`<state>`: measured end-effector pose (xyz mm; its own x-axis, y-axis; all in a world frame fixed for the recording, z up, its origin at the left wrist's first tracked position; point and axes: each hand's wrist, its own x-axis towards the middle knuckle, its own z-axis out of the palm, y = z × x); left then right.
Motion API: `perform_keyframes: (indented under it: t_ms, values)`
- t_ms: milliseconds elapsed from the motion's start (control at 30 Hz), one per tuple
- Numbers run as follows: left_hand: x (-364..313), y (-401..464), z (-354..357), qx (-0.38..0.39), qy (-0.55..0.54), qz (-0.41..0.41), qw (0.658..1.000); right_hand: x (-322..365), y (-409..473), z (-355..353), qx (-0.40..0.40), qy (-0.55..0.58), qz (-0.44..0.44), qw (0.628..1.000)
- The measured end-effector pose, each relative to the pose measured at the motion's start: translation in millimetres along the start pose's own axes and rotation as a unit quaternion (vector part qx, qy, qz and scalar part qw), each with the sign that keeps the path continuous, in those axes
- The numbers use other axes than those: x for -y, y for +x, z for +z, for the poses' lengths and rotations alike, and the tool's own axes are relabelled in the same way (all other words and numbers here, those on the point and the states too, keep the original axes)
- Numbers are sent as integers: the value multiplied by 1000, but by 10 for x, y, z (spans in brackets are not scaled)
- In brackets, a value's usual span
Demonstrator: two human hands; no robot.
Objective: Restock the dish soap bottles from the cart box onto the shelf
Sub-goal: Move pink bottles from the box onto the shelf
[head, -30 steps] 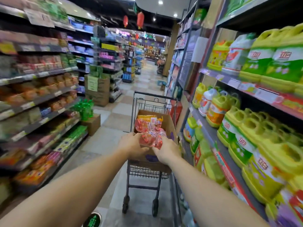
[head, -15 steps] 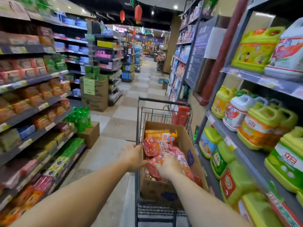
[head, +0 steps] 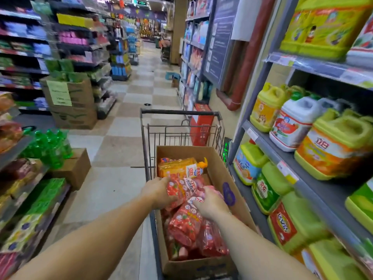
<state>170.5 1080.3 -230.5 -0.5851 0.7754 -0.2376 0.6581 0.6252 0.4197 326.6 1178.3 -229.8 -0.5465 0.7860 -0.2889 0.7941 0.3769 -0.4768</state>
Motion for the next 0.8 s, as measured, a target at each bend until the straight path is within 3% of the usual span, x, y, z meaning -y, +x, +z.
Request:
perform_keyframes:
  t_ms: [433, 800]
  values:
    - [73, 1494, 28, 54, 9, -10, 998, -199, 1377, 63, 35, 40, 54, 997]
    - [323, 2620, 203, 138, 129, 56, 980, -77, 1959, 413, 17, 59, 154, 986]
